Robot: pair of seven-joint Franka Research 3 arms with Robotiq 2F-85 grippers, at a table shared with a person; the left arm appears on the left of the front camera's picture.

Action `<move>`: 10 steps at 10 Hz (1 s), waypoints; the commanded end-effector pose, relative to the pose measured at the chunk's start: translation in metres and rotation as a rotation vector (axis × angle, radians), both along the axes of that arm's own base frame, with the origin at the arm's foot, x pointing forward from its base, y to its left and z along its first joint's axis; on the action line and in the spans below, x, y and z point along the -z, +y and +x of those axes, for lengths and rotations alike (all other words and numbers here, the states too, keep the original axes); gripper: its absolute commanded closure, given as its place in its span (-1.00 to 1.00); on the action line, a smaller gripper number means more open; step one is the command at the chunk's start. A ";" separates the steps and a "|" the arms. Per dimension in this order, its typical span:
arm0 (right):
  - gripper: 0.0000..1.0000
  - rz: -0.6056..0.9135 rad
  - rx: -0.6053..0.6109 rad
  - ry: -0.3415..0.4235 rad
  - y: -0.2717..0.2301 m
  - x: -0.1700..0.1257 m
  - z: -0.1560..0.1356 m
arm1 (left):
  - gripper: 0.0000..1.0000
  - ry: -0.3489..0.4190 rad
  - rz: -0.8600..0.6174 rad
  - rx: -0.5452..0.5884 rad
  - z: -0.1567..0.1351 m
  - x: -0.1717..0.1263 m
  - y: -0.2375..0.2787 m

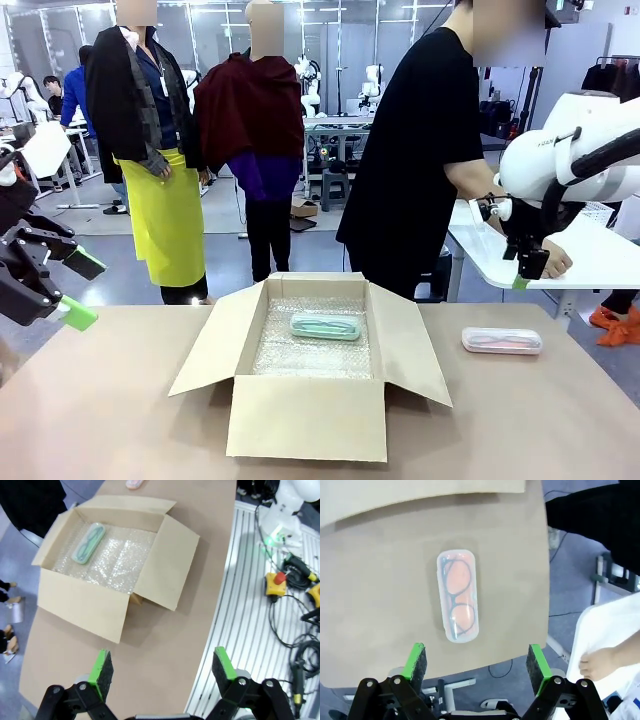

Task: Pack the glasses set securely to prepare it for shipping.
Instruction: Put the Glasses case from the right side of the table into the Package Box.

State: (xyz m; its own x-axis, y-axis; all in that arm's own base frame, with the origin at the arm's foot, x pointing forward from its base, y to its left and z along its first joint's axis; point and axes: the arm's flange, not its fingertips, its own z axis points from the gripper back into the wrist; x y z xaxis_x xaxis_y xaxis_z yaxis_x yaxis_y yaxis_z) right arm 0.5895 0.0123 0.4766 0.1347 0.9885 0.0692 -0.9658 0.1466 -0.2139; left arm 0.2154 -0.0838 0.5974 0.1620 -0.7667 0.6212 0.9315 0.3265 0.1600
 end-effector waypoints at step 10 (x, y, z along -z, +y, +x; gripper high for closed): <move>-1.00 0.013 0.021 0.143 -0.015 0.093 0.031 | -1.00 -0.007 -0.006 0.020 -0.001 -0.001 0.001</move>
